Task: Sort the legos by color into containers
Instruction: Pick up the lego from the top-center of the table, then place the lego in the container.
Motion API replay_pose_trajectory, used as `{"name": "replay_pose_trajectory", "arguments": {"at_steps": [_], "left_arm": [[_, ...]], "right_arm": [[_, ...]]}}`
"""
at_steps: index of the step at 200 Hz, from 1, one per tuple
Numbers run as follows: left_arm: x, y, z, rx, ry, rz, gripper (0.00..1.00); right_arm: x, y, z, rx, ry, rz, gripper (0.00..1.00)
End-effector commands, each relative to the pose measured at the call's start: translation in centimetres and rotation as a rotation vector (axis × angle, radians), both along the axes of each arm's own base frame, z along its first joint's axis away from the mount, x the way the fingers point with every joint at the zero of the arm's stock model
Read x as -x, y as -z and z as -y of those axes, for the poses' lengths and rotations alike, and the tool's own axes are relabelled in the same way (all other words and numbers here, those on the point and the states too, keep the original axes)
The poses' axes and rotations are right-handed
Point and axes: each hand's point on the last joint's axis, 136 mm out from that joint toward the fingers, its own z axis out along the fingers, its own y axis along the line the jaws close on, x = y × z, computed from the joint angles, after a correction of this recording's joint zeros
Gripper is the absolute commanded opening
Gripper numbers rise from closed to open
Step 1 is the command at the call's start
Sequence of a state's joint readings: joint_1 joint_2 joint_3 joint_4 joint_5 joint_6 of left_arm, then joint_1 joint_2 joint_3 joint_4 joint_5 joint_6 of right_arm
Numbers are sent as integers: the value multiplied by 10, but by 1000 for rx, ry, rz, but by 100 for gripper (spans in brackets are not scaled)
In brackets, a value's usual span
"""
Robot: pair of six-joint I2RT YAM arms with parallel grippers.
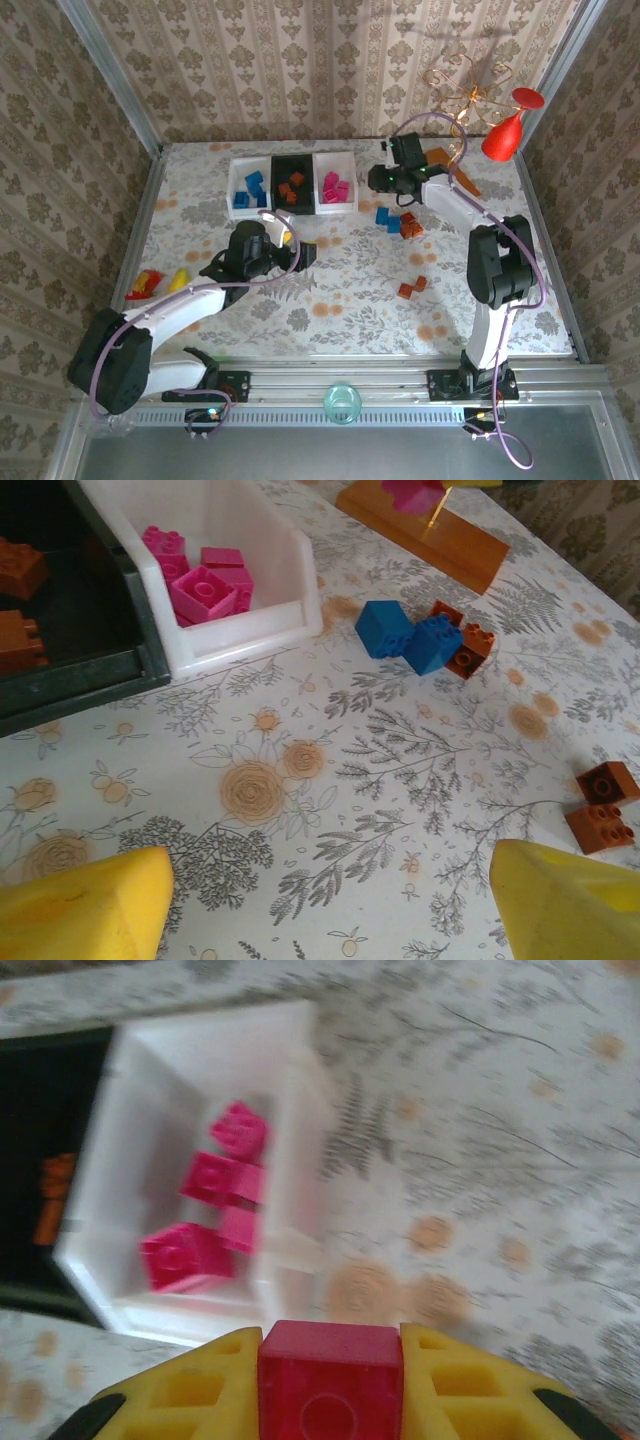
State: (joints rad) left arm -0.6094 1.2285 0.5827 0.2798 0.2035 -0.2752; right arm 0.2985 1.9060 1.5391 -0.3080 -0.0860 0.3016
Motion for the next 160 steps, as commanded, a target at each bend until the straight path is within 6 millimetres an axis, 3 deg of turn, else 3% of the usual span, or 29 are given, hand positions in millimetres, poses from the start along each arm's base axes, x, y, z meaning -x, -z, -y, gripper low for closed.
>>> {"name": "replay_pose_trajectory", "arguments": {"at_steps": [1,42,77,93,127,160], "left_arm": [[0,3,-9,-28,-44,7,84],[0,2,-12,-27,-57,7,85],[1,-3,-13,-18,-58,18,85],[2,-4,-12,-14,-54,20,85],[3,-6,-10,-3,-45,18,85],[5,-7,-6,10,-21,14,86]], "right_arm": [[-8,-15,-34,-36,-60,51,31],[-49,-4,-67,-26,-62,69,32],[-88,18,-73,-2,-22,60,39],[-96,12,-75,3,-21,63,42],[-90,-24,-70,12,-26,118,50],[-53,-34,-60,5,-43,118,56]]}}
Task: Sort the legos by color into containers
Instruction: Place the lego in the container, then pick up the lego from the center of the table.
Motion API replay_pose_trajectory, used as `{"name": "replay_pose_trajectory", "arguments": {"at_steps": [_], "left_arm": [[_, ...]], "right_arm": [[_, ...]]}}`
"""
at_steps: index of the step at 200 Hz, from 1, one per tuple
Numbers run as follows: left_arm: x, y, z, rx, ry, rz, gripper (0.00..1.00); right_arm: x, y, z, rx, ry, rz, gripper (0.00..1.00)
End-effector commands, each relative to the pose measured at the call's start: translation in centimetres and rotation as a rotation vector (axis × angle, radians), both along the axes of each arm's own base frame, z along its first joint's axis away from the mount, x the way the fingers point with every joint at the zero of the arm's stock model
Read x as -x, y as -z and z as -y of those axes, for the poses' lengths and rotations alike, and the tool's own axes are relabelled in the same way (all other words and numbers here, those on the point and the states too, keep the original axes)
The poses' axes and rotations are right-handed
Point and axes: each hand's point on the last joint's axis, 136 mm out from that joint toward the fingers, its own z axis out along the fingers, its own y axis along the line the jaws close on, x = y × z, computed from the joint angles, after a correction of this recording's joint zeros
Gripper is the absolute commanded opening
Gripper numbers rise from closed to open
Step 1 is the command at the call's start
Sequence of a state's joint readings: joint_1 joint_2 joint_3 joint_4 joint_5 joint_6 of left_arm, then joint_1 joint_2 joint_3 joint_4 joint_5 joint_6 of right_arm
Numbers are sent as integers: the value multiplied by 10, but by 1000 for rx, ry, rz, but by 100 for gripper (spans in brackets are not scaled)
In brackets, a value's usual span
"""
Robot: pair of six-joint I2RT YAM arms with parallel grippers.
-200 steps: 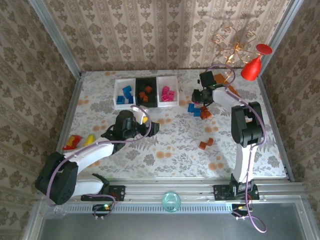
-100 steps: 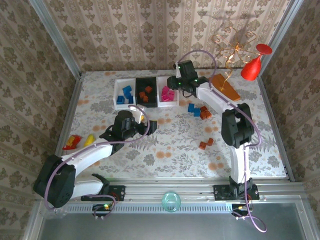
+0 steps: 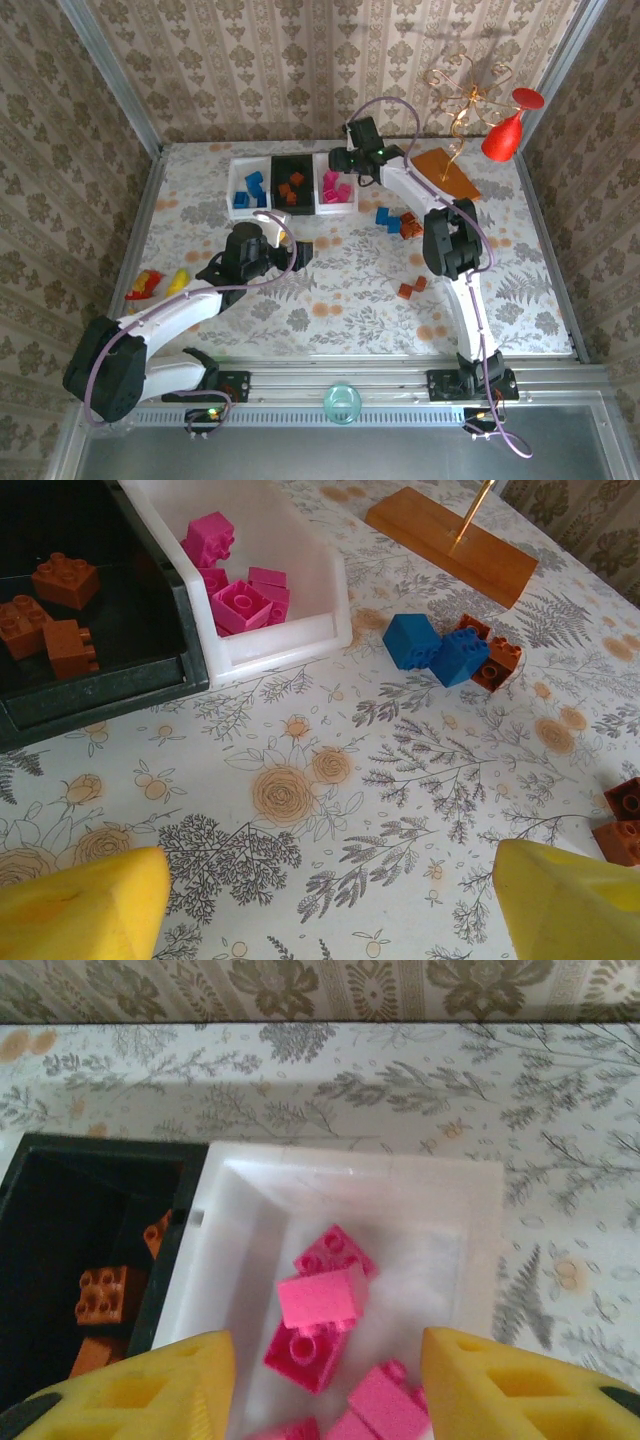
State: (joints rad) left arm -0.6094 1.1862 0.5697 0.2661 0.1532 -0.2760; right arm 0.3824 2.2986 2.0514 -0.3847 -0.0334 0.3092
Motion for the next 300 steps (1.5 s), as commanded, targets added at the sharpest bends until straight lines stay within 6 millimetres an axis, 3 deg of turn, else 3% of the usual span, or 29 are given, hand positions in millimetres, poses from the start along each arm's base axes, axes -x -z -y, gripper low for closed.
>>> {"name": "replay_pose_trajectory", "arguments": {"at_steps": [1,25,48,82,106,129,162,217,255,300], "left_arm": [[6,-2,4,19,27,-10,86],[9,-3,11,35,66,-16,86],[14,-5,23,60,129,-20,86],[20,1,43,46,197,-45,86],[24,6,54,23,230,-57,86],[24,13,56,9,229,-62,86],[20,20,53,-12,204,-64,86],[23,14,58,4,231,-54,86],[29,7,70,24,263,-29,86],[31,9,75,12,274,-20,86]], "right_arm": [[26,-49,11,-10,-3,69,57],[72,-45,29,-14,-1,63,62],[126,-32,60,26,46,37,67],[200,9,102,77,119,-50,70],[227,38,103,30,125,-86,71],[223,54,83,-1,85,-127,72],[191,62,61,3,84,-111,71],[148,82,70,89,175,-121,69],[139,103,82,89,221,-171,68],[131,108,95,115,264,-179,68]]}}
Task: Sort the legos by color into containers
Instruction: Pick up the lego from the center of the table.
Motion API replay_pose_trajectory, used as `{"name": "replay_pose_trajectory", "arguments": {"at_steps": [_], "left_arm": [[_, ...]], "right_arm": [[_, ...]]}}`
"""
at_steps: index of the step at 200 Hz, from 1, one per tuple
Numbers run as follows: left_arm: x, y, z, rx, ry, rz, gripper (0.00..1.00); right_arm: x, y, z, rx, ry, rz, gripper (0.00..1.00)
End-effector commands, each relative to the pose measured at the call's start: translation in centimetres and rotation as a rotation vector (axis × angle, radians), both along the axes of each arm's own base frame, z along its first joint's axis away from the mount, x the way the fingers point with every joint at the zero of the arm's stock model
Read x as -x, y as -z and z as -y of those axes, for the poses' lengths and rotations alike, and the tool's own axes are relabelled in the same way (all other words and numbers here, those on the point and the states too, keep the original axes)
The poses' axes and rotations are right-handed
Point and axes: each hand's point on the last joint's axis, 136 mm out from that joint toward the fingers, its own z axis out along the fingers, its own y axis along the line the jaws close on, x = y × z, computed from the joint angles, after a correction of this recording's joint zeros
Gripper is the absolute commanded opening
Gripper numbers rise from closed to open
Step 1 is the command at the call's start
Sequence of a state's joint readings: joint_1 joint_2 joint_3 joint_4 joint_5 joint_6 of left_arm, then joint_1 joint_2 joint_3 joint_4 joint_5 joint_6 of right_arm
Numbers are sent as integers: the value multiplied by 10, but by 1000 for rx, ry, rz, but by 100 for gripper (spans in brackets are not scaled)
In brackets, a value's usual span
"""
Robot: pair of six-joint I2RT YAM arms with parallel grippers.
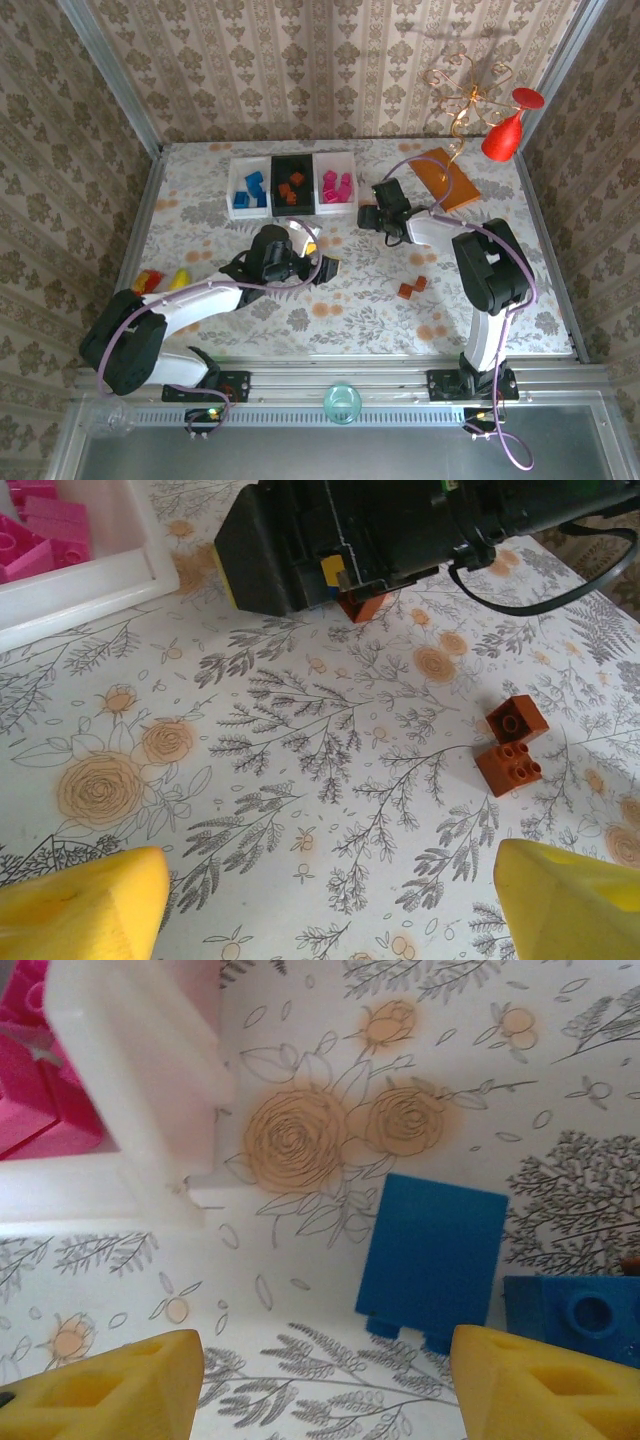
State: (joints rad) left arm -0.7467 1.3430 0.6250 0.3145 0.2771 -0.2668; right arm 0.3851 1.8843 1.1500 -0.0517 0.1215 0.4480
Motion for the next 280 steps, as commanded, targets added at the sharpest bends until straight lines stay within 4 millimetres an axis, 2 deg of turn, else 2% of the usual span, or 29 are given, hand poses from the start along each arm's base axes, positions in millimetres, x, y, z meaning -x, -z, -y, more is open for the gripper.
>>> {"name": "replay_pose_trajectory", "arguments": {"at_steps": [1,45,112,171,229,280], "left_arm": [[-4,-11,9,13,22,47,86],[-4,-10,9,6,25,51,86],[-5,-4,9,-8,22,38,86],[-5,-3,9,-11,22,37,86],[-5,-3,9,-13,26,39,86],[-6,-3,7,-22,15,45,86]], "right_arm": [[-1,19,14,47,58,-51,68],[-9,23,25,130,82,-63,68],[-15,5,33,205,69,-35,67],[-26,20,36,222,56,-76,66],[-40,32,27,196,13,-108,54],[-45,13,11,154,-70,-83,34]]}}
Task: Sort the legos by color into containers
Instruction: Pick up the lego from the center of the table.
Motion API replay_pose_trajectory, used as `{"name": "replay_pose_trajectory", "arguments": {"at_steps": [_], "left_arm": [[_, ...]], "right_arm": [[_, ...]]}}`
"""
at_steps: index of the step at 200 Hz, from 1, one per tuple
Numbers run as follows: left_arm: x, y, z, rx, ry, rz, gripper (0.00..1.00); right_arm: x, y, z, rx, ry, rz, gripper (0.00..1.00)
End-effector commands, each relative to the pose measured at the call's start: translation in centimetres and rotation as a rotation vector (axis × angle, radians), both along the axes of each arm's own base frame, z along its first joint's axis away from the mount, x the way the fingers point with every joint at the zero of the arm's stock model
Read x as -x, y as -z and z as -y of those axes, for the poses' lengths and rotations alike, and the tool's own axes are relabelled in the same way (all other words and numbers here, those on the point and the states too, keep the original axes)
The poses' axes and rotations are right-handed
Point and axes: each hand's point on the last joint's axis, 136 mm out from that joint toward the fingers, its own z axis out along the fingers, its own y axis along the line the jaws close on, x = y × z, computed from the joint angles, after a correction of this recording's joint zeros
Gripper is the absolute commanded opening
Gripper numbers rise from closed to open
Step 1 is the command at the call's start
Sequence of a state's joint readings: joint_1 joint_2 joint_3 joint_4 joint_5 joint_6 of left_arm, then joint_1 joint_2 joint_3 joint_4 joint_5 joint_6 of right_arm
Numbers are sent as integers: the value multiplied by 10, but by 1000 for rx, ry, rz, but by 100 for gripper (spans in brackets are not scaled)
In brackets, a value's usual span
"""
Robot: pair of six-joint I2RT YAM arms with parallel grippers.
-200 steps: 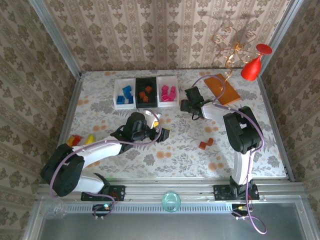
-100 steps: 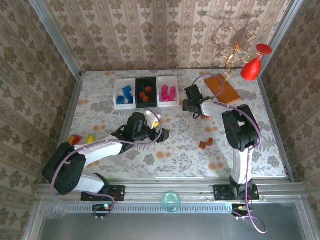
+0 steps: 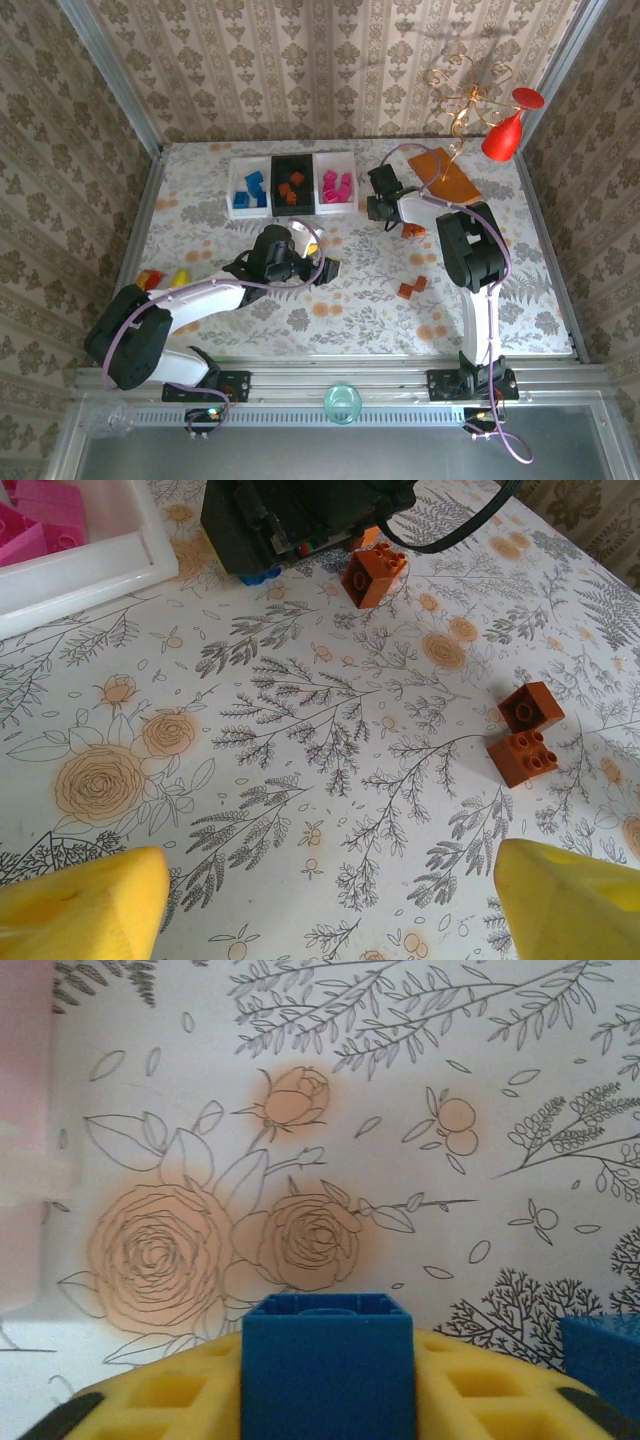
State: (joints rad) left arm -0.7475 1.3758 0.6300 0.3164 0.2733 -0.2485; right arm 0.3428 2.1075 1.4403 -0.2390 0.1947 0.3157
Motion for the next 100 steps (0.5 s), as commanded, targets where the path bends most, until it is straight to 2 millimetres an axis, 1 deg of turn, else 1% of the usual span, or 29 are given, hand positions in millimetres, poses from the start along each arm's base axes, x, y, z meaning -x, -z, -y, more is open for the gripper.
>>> {"name": "replay_pose_trajectory", "arguments": {"at_steps": [1,18,25,31,44,76,100], "left_arm": [[-4,-13,6,5,9,49,86],[-7,-13,1,-8,-13,59,86],[-9,-13,-2,-15,-31,68,86],[-11,-14,-5,-21,-50,77,86],[-17,-16,-17,-38,-110,93,86],[-35,-22,-58,-27,-278,101,87],[-45,-27,-95,19,-406,103,87]], "right_arm": [[0,-12,-8,-27,-51,-5,34],[6,-27,-13,-52,-67,24,31],[10,-37,-16,-70,-77,43,31],[16,-42,-20,-85,-87,55,31],[28,-62,-32,-131,-119,101,30],[60,-102,-76,-275,-214,196,29],[77,-122,-114,-338,-286,235,28]]}}
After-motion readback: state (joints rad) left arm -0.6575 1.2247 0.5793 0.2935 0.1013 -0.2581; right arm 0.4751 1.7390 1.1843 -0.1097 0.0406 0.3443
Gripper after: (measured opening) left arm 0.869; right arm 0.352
